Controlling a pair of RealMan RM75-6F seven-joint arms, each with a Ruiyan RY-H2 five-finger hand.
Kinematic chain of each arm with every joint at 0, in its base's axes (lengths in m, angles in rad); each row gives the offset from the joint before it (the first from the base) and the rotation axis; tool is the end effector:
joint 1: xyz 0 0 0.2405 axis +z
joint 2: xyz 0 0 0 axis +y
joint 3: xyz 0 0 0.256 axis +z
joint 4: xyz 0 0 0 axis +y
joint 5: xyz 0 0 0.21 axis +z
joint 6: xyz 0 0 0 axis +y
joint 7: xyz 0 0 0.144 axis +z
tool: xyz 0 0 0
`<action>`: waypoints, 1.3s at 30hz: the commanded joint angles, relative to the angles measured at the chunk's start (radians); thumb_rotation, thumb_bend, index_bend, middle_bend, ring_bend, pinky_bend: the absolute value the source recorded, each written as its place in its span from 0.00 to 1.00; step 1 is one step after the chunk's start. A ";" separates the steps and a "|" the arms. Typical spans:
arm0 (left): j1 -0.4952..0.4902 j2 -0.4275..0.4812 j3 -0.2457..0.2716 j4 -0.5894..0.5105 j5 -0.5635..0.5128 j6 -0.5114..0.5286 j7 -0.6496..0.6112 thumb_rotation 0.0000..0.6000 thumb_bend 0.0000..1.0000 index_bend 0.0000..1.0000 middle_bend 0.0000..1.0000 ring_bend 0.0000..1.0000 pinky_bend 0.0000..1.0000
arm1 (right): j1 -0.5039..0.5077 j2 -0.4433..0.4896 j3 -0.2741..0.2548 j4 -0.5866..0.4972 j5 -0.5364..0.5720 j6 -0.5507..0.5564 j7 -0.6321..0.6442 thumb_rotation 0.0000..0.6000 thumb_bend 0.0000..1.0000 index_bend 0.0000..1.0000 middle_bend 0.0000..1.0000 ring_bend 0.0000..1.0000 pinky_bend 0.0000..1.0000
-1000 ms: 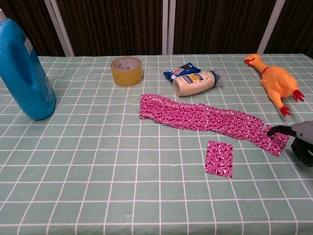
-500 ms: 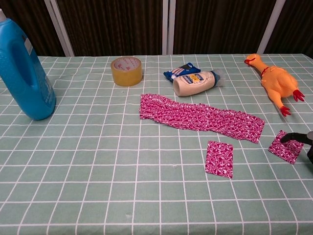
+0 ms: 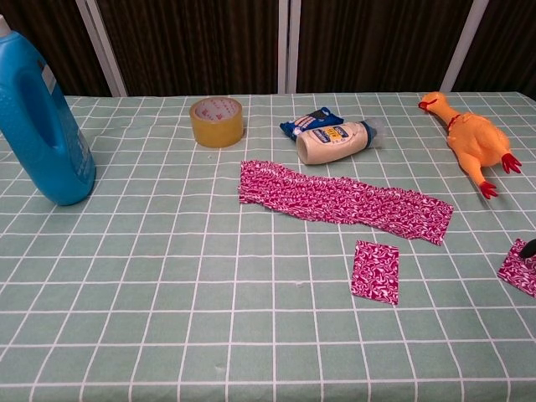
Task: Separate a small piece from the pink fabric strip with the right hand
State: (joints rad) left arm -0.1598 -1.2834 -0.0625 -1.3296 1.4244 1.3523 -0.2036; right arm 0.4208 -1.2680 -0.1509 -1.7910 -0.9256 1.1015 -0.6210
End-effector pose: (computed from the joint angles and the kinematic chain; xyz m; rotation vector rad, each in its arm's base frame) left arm -0.3530 0.2120 0.1239 -1.3510 -1.0475 -0.9144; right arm -0.2934 -0.1955 0.0374 1.7857 -1.1195 0.2535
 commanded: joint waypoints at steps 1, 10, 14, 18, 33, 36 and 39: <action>0.000 0.002 0.000 -0.002 -0.001 0.001 0.001 0.71 0.13 0.14 0.11 0.02 0.09 | -0.012 0.015 -0.001 -0.017 -0.029 0.021 0.010 1.00 0.97 0.16 0.94 0.83 0.72; 0.000 0.004 -0.003 -0.009 0.000 0.006 0.002 0.72 0.14 0.14 0.11 0.01 0.09 | -0.110 0.007 0.069 0.007 -0.346 0.297 0.197 1.00 0.97 0.21 0.94 0.83 0.72; 0.000 0.006 -0.004 -0.013 0.000 0.007 0.004 0.72 0.14 0.14 0.11 0.01 0.09 | -0.171 -0.062 0.132 0.137 -0.510 0.520 0.282 1.00 0.88 0.27 0.93 0.82 0.71; 0.001 0.008 -0.005 -0.017 -0.001 0.008 0.005 0.72 0.14 0.14 0.11 0.01 0.09 | -0.204 -0.071 0.156 0.204 -0.563 0.597 0.309 1.00 0.47 0.22 0.53 0.46 0.51; 0.002 0.037 -0.007 -0.053 0.003 0.017 0.015 0.72 0.14 0.14 0.11 0.02 0.09 | -0.281 0.005 0.221 0.179 -0.419 0.552 0.250 1.00 0.16 0.00 0.00 0.00 0.00; 0.005 0.026 -0.007 -0.042 0.005 0.027 0.009 0.72 0.14 0.14 0.11 0.01 0.09 | -0.278 0.012 0.222 0.165 -0.409 0.516 0.240 1.00 0.16 0.00 0.00 0.00 0.00; 0.007 0.020 -0.006 -0.036 0.008 0.033 0.011 0.71 0.14 0.14 0.11 0.01 0.09 | -0.278 0.015 0.227 0.153 -0.401 0.498 0.231 1.00 0.16 0.00 0.00 0.00 0.00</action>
